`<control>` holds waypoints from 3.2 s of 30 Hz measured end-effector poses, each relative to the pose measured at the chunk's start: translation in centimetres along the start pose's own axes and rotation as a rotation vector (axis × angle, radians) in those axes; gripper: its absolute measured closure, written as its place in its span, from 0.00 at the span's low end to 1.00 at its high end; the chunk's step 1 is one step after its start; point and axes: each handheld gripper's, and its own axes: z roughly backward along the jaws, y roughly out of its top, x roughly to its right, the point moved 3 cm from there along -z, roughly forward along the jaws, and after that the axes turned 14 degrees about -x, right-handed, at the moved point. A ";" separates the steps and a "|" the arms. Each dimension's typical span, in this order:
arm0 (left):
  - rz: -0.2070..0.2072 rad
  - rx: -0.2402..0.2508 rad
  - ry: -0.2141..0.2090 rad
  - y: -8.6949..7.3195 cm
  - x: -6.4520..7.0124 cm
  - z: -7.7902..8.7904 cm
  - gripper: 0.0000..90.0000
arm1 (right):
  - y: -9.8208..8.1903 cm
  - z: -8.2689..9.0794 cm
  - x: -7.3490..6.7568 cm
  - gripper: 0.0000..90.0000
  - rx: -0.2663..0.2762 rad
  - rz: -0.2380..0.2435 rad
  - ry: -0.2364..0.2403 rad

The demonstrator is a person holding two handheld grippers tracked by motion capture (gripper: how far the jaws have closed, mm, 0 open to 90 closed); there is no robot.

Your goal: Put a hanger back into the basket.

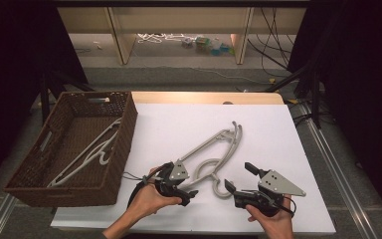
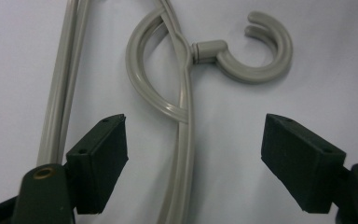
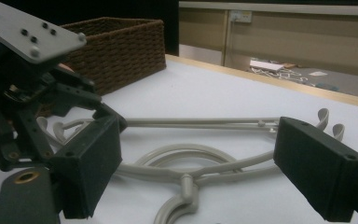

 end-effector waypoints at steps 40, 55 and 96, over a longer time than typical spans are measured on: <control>-0.046 -0.223 -0.078 1.6 -1.1 -2.9 0.90 | 0.0 0.0 -0.1 0.18 -0.004 0.015 -0.015; -0.006 -0.206 -0.121 1.6 -1.5 -2.2 0.90 | 0.0 0.0 -0.1 0.18 -0.004 0.014 -0.010; 0.059 -0.073 -0.076 1.8 -3.3 2.3 0.90 | 0.1 0.3 0.0 0.18 0.001 0.010 -0.013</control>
